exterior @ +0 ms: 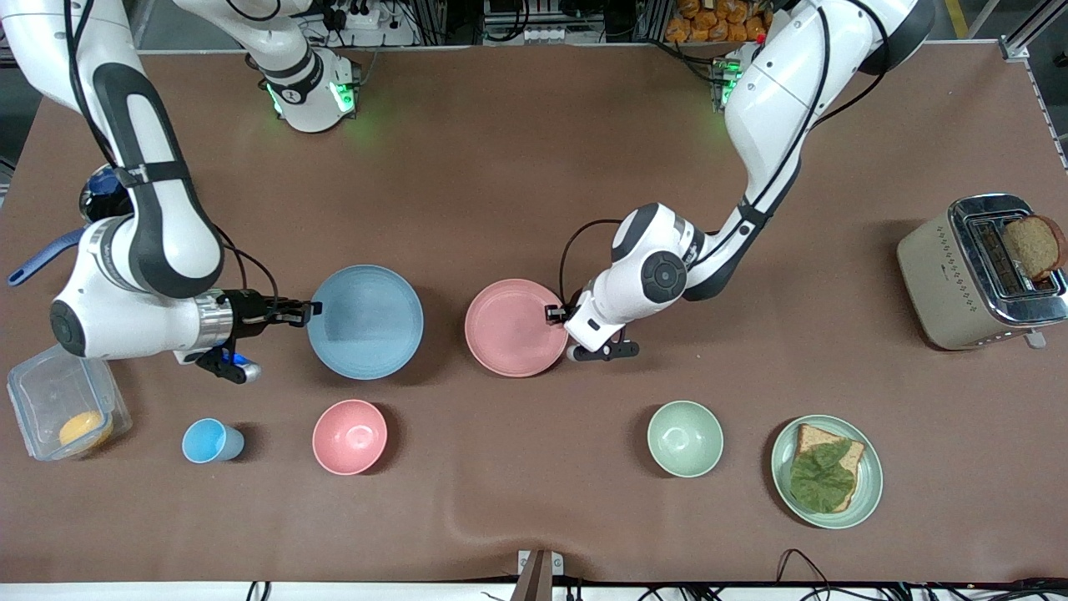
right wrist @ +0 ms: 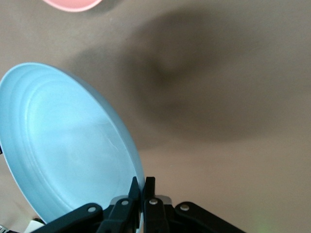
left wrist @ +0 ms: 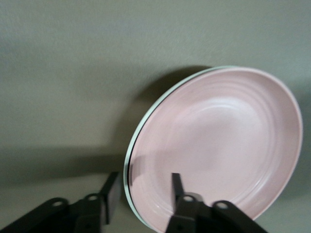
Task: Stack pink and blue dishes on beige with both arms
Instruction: 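Stack blue on pink with the right gripper while the left gripper withdraws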
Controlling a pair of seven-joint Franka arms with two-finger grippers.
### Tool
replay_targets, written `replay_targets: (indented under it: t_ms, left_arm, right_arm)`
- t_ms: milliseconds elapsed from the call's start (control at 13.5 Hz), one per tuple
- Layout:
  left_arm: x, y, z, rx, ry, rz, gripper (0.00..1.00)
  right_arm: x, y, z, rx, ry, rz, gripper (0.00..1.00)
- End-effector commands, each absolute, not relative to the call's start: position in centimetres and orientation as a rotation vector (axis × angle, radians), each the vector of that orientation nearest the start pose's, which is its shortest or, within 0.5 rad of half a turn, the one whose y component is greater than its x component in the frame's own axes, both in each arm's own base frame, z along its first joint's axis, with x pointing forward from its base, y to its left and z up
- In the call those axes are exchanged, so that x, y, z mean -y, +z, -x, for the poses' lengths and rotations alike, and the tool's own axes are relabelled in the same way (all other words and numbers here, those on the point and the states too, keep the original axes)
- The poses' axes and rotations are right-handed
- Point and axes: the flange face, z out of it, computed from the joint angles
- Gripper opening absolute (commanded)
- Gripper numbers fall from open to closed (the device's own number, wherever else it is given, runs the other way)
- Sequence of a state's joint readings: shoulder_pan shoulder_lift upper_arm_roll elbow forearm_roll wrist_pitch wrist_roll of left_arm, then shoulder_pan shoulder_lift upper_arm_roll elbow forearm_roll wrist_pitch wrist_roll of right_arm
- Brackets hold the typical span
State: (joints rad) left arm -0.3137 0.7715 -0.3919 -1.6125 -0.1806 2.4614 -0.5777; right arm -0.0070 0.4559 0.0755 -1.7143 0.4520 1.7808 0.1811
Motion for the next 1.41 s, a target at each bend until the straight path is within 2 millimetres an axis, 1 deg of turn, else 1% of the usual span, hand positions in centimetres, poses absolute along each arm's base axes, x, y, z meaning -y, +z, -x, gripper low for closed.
replay_targets:
  t_ms: [0,74,148,222,296,370,444,519,593,667,741,815,889,963,1037,1185,1333]
  left_arm:
    - [41.5,26.4,-56.8,0.164,0.189,3.467,1.0]
    - [40.1,29.4,-57.5,0.134,0.146,3.436,1.0]
    - [38.2,32.6,-58.2,0.116,0.097,3.403,1.0]
    - [35.1,35.6,-59.4,0.134,0.054,3.362,1.0]
    - [32.0,38.8,-60.1,0.123,0.013,3.311,1.0]
    - [29.6,41.9,-60.3,0.089,-0.027,3.271,1.0]
    - [27.1,45.0,-60.4,0.061,-0.067,3.249,1.0]
    - [24.4,47.7,-60.4,0.037,-0.091,3.232,1.0]
    - [21.8,49.7,-60.2,-0.004,-0.084,3.211,1.0]
    - [19.1,51.6,-60.0,-0.044,-0.09,3.193,1.0]
    - [16.8,53.2,-59.7,-0.048,-0.087,3.179,1.0]
    - [14.9,54.3,-59.3,-0.04,-0.067,3.165,1.0]
    - [13.8,55.3,-58.8,-0.045,-0.063,3.154,1.0]
    - [13.4,56.3,-58.2,-0.067,-0.065,3.143,1.0]
    - [12.3,56.9,-58.1,-0.077,-0.063,3.138,1.0]
    - [10.8,57.9,-57.5,-0.107,-0.049,3.129,1.0]
    - [10.4,59.1,-56.1,-0.1,-0.009,3.119,1.0]
  right_arm:
    - [-10.7,29.8,-61.2,-0.436,0.6,2.63,0.0]
    - [-12.4,28.6,-60.4,-0.435,0.595,2.638,0.0]
    - [-15.7,27.7,-59.2,-0.441,0.572,2.654,0.0]
    - [-18.1,27.4,-58.6,-0.485,0.544,2.673,0.0]
    - [-20.3,27.5,-58.2,-0.521,0.533,2.684,0.0]
    - [-22.1,27.5,-57.8,-0.549,0.527,2.692,0.0]
    - [-23.4,27.2,-57.6,-0.569,0.505,2.697,0.0]
    - [-25.5,27.1,-57.0,-0.566,0.481,2.708,0.0]
    - [-27.1,26.9,-56.6,-0.581,0.465,2.714,0.0]
    - [-28.2,26.8,-56.3,-0.604,0.454,2.715,0.0]
    - [-29.0,26.7,-56.2,-0.601,0.444,2.719,0.0]
    - [-29.6,26.5,-56.0,-0.588,0.429,2.728,0.0]
    - [-30.4,26.1,-55.6,-0.568,0.424,2.739,0.0]
    - [-31.2,25.8,-55.4,-0.556,0.409,2.744,0.0]
    - [-31.6,25.3,-55.3,-0.552,0.401,2.748,0.0]
    - [-32.5,24.8,-54.9,-0.536,0.384,2.755,0.0]
    - [-32.9,24.1,-54.9,-0.539,0.359,2.756,0.0]
